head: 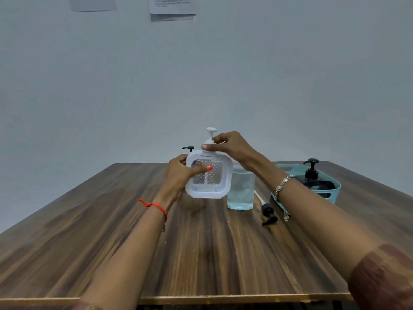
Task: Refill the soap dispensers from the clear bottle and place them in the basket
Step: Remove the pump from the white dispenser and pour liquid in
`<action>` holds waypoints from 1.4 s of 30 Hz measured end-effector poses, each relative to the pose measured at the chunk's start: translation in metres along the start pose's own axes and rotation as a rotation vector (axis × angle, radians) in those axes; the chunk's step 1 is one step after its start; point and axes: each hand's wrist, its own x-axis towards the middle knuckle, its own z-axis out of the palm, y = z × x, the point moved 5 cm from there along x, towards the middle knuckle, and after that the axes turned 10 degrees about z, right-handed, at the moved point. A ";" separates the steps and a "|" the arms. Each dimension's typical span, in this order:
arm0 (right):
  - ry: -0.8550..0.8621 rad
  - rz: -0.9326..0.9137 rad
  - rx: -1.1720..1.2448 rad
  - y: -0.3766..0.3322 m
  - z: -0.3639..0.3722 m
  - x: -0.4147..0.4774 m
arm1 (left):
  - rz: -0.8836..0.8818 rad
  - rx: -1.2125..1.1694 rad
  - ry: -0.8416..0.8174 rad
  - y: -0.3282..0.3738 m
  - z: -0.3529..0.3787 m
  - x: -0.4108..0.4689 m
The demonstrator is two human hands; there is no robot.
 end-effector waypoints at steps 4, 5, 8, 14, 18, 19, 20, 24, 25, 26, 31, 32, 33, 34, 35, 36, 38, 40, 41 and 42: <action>0.003 0.010 -0.004 -0.003 -0.002 0.001 | -0.002 -0.002 0.009 -0.002 0.000 -0.001; -0.016 0.023 0.014 -0.004 -0.003 0.002 | -0.002 -0.009 0.010 -0.002 0.000 -0.001; -0.057 0.046 0.062 -0.005 -0.005 0.005 | 0.000 -0.021 0.006 -0.004 0.000 0.001; -0.183 -0.007 0.238 -0.006 -0.004 0.005 | -0.010 -0.107 -0.066 0.001 0.003 0.005; -0.300 -0.107 0.322 -0.010 -0.012 0.001 | -0.044 -0.220 -0.215 0.002 0.004 0.001; -0.316 -0.125 0.345 -0.012 -0.015 0.000 | -0.058 -0.231 -0.260 0.000 0.005 -0.001; -0.325 -0.139 0.368 -0.013 -0.019 0.000 | -0.069 -0.237 -0.293 -0.002 0.004 -0.003; -0.228 -0.186 0.494 -0.013 -0.037 0.004 | -0.089 -0.269 -0.284 -0.009 0.000 -0.006; -0.185 -0.199 0.540 -0.013 -0.042 0.004 | -0.094 -0.269 -0.265 -0.011 -0.002 -0.006; -0.139 -0.212 0.582 -0.012 -0.046 0.003 | -0.104 -0.269 -0.239 -0.013 -0.005 -0.006; 0.181 -0.284 0.442 0.003 -0.055 -0.009 | -0.185 -0.239 0.065 -0.030 -0.034 -0.004; 0.237 -0.300 0.351 0.010 -0.051 -0.014 | -0.184 -0.235 0.121 -0.033 -0.041 -0.004; 0.272 -0.316 0.251 0.018 -0.044 -0.019 | -0.177 -0.232 0.171 -0.035 -0.047 -0.003; 0.286 -0.337 0.130 0.028 -0.035 -0.026 | -0.168 -0.231 0.214 -0.037 -0.053 -0.003; 0.270 -0.369 -0.012 0.037 -0.024 -0.033 | -0.160 -0.230 0.248 -0.038 -0.057 -0.003; 0.213 -0.412 -0.162 0.047 -0.010 -0.040 | -0.153 -0.225 0.274 -0.038 -0.059 -0.003; 0.001 -0.517 -0.448 0.070 0.023 -0.055 | -0.145 -0.208 0.302 -0.038 -0.061 -0.003; -0.176 -0.591 -0.660 0.093 0.049 -0.065 | -0.146 -0.202 0.306 -0.036 -0.059 -0.003; -0.228 -0.601 -0.718 0.102 0.057 -0.068 | -0.147 -0.201 0.303 -0.035 -0.058 -0.004; -0.268 -0.602 -0.760 0.110 0.064 -0.070 | -0.145 -0.201 0.299 -0.034 -0.057 -0.004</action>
